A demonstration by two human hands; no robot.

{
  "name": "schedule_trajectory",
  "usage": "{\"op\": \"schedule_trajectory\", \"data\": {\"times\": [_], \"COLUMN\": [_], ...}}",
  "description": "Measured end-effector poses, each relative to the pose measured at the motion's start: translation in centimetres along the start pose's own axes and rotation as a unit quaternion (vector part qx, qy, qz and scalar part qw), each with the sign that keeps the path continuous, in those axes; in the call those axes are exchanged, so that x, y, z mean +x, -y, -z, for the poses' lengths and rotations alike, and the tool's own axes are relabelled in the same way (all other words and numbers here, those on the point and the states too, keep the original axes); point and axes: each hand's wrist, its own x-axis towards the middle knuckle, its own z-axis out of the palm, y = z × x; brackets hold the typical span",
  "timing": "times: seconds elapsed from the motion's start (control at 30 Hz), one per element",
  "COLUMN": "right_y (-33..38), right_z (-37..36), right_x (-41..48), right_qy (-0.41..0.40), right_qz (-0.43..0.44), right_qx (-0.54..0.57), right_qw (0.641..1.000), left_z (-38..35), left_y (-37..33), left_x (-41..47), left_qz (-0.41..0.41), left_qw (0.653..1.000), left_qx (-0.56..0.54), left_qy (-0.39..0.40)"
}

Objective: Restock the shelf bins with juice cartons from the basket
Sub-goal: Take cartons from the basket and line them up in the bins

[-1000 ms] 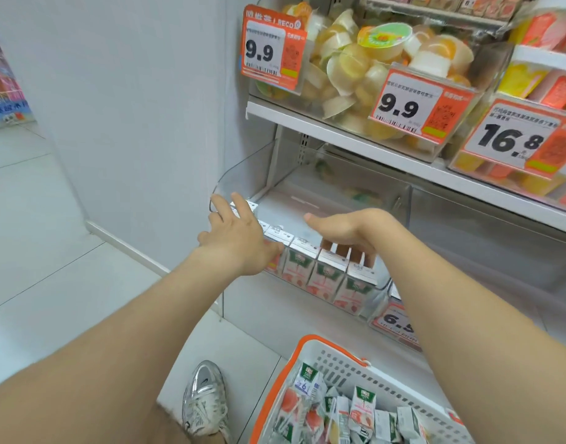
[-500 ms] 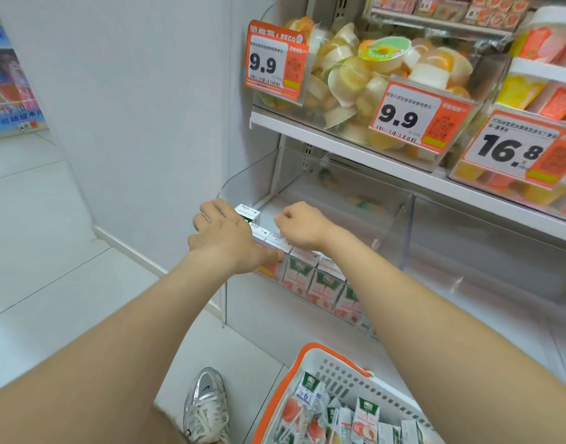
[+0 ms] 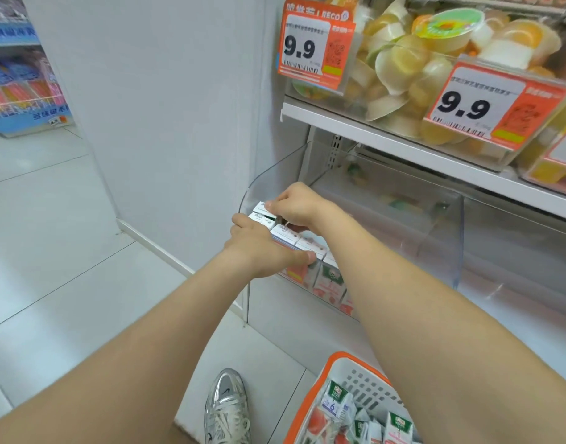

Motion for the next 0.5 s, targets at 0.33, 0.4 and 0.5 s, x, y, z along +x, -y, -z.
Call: {"op": "schedule_trajectory", "data": {"times": [0.33, 0.4, 0.5], "right_y": [-0.2, -0.1, -0.8], "right_z": [-0.5, 0.1, 0.7], "right_x": [-2.8, -6.2, -13.2], "right_qy": [-0.068, -0.148, -0.238], "right_qz": [0.019, 0.083, 0.162], "right_qx": [-0.107, -0.114, -0.092], "right_qw": [0.992, 0.979, 0.953], "left_z": [0.3, -0.2, -1.8], "left_y": [-1.0, -1.7, -2.6], "left_x": [-1.2, -2.7, -6.1], "left_qz": [0.002, 0.0, -0.051], "left_qw": [0.985, 0.979, 0.954], "left_qx": [0.172, 0.204, 0.272], "left_qy": [0.017, -0.026, -0.115]}}
